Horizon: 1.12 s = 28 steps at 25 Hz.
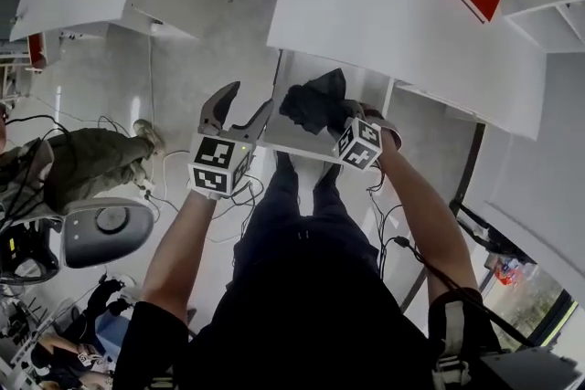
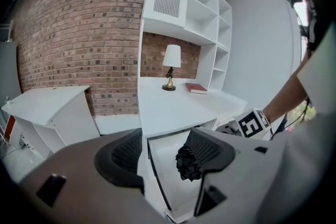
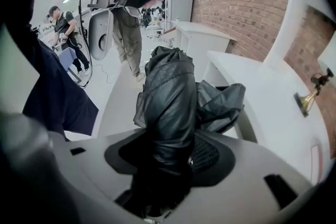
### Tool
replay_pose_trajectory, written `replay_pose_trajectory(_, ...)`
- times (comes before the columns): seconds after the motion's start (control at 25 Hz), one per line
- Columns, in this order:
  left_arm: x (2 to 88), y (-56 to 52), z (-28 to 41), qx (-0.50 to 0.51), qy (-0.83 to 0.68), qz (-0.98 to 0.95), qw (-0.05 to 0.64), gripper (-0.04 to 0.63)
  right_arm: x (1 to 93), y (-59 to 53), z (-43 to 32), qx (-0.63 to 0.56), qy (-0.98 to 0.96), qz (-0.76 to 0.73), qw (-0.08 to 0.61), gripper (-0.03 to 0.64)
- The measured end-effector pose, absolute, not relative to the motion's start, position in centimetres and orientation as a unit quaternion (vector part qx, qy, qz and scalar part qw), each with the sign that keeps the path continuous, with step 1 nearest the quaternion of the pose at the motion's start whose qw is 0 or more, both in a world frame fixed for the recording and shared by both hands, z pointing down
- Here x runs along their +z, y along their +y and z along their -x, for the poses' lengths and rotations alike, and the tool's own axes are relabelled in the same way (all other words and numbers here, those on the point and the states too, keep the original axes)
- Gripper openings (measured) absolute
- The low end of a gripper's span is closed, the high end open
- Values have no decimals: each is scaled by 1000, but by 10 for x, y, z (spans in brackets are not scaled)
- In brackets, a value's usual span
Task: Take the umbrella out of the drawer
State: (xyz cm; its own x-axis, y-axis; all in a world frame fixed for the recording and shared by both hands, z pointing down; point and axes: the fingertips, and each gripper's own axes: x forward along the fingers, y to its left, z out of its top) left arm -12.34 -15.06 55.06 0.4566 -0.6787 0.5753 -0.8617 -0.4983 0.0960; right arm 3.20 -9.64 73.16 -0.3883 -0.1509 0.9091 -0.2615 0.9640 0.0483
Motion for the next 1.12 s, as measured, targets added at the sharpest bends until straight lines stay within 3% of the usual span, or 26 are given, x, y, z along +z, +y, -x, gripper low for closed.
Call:
replay_pose_trajectory(0.64,414,-176,114,174,-473,-860,81,276,548,-174,-58,16,-835,-313,453,229)
replay_pose_trajectory(1.12,393,-217,134,153,-439,-882,68,276,497,-229,-74,44,-801,-415,430,229)
